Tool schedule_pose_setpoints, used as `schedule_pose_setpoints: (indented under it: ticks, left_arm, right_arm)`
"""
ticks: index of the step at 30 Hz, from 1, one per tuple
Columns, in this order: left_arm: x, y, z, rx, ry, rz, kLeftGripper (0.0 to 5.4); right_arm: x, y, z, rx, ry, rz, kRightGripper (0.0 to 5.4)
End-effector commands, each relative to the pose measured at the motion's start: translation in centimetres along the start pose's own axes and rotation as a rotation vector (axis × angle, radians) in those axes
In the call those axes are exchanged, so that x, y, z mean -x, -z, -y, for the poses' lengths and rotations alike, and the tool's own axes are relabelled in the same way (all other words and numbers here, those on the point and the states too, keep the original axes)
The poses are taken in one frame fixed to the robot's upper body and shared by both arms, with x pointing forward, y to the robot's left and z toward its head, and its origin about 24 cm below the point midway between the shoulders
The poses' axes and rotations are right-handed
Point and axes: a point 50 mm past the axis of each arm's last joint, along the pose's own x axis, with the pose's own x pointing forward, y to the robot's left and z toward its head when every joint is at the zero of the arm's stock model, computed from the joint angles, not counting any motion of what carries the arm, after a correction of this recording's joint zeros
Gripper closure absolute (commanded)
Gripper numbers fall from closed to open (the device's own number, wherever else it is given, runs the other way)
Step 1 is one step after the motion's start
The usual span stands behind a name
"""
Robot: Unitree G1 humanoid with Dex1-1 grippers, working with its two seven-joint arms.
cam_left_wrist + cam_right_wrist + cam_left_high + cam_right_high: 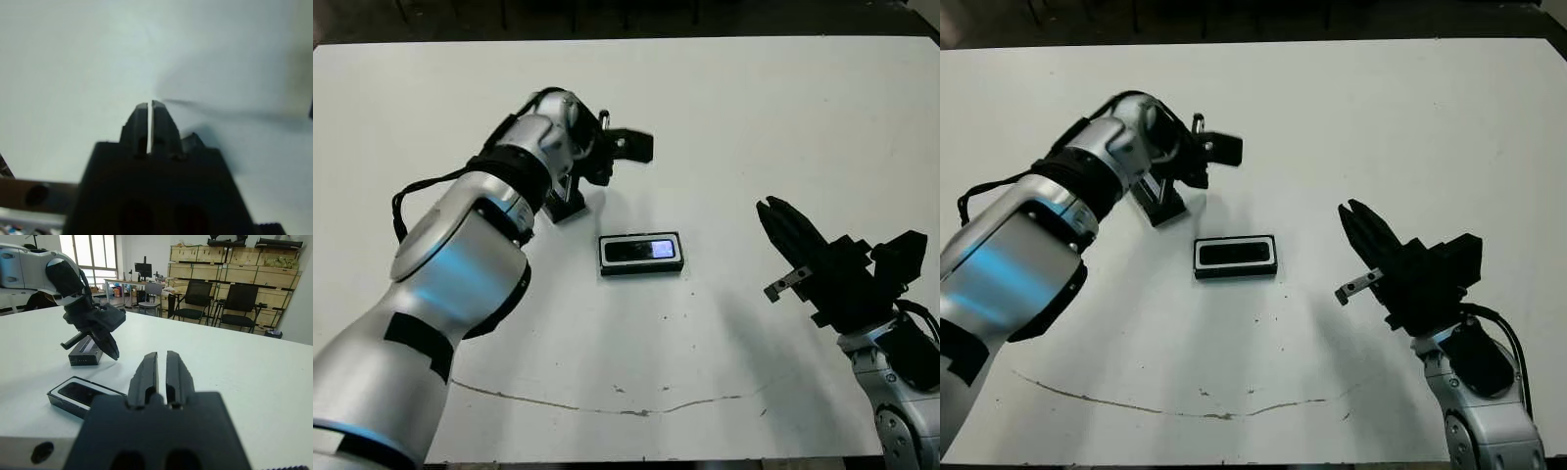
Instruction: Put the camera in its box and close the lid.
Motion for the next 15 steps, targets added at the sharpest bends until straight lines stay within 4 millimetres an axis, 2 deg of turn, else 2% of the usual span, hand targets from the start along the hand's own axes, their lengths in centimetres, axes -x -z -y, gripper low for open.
schedule_pose_setpoints:
  ticks: [1, 7, 11, 15]
  left_arm:
    - [-1.3, 0.5, 1.4, -0.062, 0.048, -0.035, 5.40]
    - [-1.6, 1.3, 2.2, -0.161, 0.127, -0.135, 5.40]
    - [-1.2, 2.3, 2.3, -0.100, 0.176, -0.174, 5.40]
    - [-1.0, 3.2, 2.6, -0.130, 0.218, -0.203, 5.40]
  right_arm:
    - [0.2, 0.6, 0.0, -0.019, 0.001, -0.019, 5.38]
    - [0.3, 0.7, 0.1, -0.011, 0.005, -0.025, 5.38]
    - [0.4, 0.7, 0.1, -0.017, 0.003, -0.018, 5.38]
    - [0.5, 0.7, 0.1, -0.008, 0.005, -0.024, 5.38]
